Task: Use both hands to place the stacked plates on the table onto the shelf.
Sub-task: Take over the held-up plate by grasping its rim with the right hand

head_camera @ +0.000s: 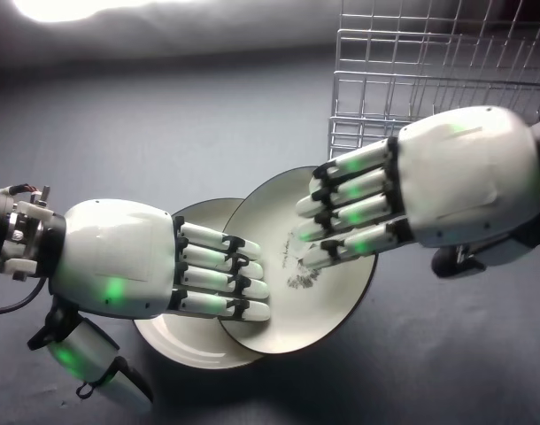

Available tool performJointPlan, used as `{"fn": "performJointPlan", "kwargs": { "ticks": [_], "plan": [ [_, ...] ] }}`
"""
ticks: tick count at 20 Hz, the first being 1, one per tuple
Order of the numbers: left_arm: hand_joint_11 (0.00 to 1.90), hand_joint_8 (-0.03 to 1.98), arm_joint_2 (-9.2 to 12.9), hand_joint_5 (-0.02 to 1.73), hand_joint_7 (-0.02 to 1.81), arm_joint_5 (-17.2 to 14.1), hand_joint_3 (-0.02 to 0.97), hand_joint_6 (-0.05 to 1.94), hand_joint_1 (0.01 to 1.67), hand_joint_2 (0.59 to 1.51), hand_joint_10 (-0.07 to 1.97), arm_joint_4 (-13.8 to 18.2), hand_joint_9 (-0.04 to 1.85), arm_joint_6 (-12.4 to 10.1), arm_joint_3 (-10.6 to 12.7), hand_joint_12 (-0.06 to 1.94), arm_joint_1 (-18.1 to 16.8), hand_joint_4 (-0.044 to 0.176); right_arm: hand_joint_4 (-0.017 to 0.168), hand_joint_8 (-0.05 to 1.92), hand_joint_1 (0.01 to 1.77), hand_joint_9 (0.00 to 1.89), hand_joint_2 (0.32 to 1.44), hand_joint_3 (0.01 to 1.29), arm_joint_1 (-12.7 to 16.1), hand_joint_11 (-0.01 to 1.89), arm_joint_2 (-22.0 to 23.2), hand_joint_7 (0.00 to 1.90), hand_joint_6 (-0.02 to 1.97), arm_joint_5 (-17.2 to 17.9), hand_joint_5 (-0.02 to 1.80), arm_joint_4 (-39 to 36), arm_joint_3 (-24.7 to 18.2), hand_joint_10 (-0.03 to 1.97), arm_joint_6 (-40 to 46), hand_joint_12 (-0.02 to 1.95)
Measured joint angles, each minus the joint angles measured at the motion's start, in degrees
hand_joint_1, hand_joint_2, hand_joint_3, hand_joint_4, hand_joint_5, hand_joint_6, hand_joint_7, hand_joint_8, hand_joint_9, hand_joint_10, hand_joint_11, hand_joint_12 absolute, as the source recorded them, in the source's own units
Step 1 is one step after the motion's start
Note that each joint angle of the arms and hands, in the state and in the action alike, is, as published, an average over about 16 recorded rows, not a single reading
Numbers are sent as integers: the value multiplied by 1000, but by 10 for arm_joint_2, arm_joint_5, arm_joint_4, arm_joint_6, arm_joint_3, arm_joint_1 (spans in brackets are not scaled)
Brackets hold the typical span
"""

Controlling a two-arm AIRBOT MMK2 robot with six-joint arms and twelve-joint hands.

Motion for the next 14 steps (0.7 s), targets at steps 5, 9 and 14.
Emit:
{"fn": "performJointPlan", "kwargs": {
  "ticks": [5,9,14],
  "plan": [
    [13,-23,-2,-11,-13,0,20,-34,12,1117,19,2,15,-1,2,-1,-2,-10,3,4,1097,299,990,13,-4,24,-26,343,17,-21,367,7,0,21,0,909],
    [13,-23,-3,-11,-13,-1,20,-34,12,1123,19,2,14,-1,4,-1,-3,-10,1,1,1137,462,1001,14,-6,102,-44,511,10,-34,506,16,3,32,0,1043],
    [13,-23,-6,-12,-13,-3,20,-34,13,1132,20,2,14,-2,8,-2,-4,-10,-1,117,1196,683,998,14,-8,295,-58,712,106,-42,671,25,6,166,-1,1103]
  ]
}}
